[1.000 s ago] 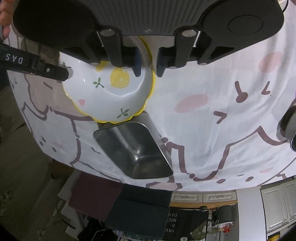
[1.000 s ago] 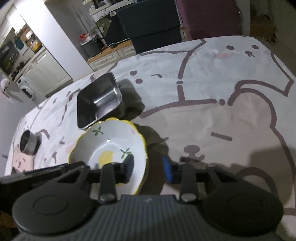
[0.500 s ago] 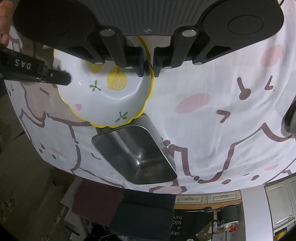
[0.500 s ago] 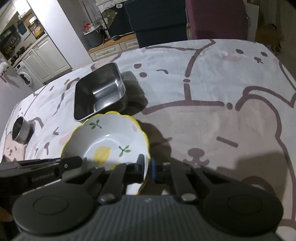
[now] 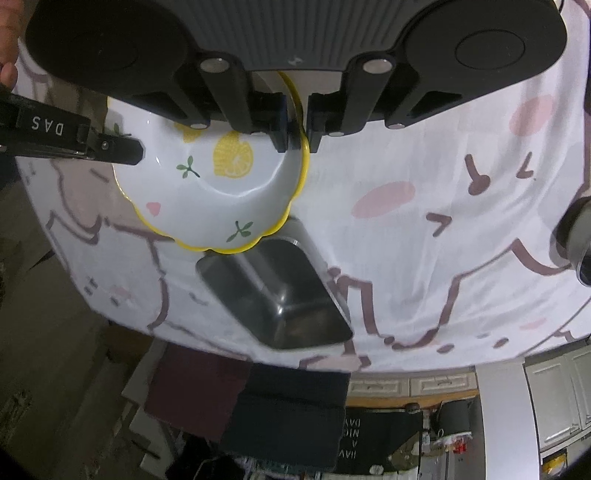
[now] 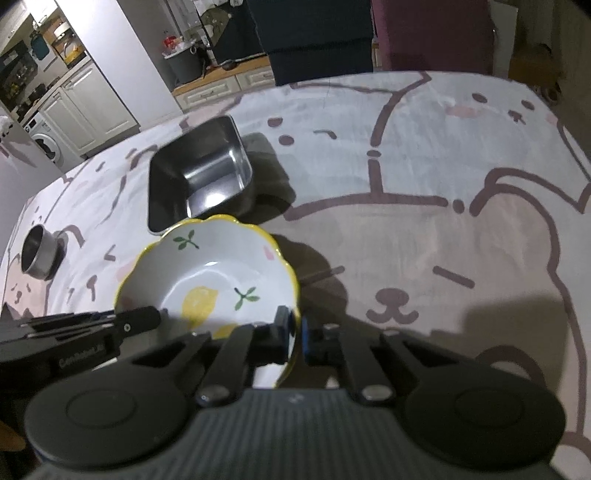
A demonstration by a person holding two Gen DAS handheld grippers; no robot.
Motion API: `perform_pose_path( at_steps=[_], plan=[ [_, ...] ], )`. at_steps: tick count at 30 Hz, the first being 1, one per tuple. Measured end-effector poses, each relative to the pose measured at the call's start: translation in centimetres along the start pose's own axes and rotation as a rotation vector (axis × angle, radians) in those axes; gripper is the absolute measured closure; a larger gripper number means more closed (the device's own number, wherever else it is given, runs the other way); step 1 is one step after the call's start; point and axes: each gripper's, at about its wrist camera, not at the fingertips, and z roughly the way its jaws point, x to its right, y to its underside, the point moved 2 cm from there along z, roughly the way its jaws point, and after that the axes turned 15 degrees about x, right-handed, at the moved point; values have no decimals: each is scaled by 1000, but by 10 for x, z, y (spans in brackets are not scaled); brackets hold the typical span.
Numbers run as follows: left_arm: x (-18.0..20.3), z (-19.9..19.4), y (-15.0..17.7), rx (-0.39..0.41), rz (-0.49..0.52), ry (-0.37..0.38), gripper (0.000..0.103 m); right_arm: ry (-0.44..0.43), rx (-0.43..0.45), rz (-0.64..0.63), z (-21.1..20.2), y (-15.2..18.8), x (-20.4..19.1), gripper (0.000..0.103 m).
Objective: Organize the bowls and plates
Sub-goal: 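Lift the floral bowl with both tools and carry it to the cream bowl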
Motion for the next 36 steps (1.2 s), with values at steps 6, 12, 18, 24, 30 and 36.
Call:
perform_pose_path(
  at_steps=[6,12,18,24,30,36],
  plan=[
    [2,-45,-10,75,-15,15,94,-28,79,13,-39,-9,-6,96],
    [-5,-92,-11,116,-32,-2,94,-57,136,11,-80,-8,-23,96],
    [-21,-137,-7,159,-50,-31,95,-95,172,-6,-113,2,-49,96],
    [-44,-172,1,185,-71,-60,95,-145,183,-14,-131,13,-74,96],
    [-70,-197,14,190,-76,-80,95,-188,172,-36,-140,28,-102,97],
    [-96,-210,31,170,-71,-95,94,-205,145,-83,-139,44,-126,97]
  ],
)
